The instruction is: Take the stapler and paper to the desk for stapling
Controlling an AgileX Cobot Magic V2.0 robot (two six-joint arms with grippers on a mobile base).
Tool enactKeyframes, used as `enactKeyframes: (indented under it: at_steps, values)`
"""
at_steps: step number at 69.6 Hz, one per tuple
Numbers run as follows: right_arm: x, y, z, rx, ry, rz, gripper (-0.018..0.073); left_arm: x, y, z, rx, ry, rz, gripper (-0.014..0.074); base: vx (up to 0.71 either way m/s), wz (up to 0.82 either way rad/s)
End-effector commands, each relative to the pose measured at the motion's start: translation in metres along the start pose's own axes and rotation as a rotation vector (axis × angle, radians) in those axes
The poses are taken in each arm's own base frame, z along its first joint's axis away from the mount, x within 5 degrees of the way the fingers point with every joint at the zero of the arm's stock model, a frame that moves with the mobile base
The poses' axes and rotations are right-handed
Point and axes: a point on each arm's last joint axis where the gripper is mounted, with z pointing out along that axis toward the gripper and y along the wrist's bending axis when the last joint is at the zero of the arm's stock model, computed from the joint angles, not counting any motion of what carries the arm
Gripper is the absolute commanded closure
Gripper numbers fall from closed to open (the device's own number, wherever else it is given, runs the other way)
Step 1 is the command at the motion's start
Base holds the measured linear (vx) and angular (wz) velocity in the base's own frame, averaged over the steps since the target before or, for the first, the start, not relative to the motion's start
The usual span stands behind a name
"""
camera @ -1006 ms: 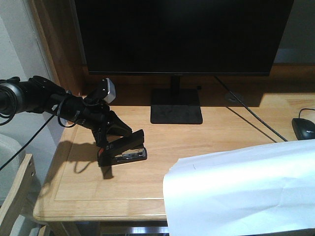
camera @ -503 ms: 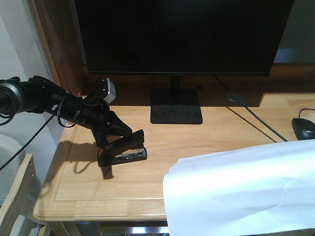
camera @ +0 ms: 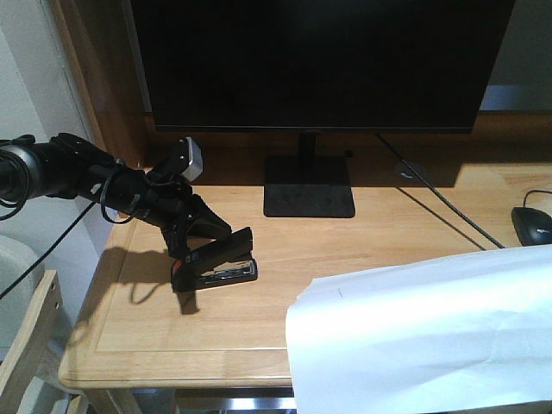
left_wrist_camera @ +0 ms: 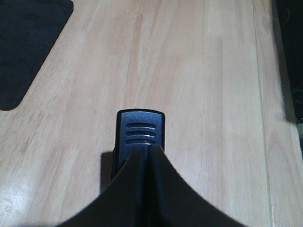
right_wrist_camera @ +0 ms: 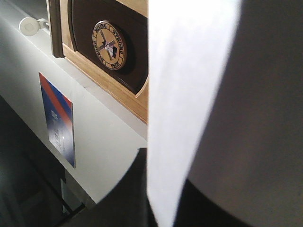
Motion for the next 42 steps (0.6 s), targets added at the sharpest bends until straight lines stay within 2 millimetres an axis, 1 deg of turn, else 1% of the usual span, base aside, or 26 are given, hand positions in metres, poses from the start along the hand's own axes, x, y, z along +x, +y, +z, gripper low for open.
enactKeyframes:
  at_steps: [1, 42]
  values:
    - [-0.0039, 0.0114, 0.0048, -0.069, -0.011, -0.008, 0.0561, -0.0332, -0.0061, -0.0192, -0.026, -0.086, 0.038, 0.0603, 0.0, 0.0]
    - [-0.0039, 0.0113, 0.0048, -0.068, -0.011, -0.008, 0.0561, -0.0332, -0.0061, -0.0192, -0.026, -0.086, 0.038, 0.0603, 0.0, 0.0]
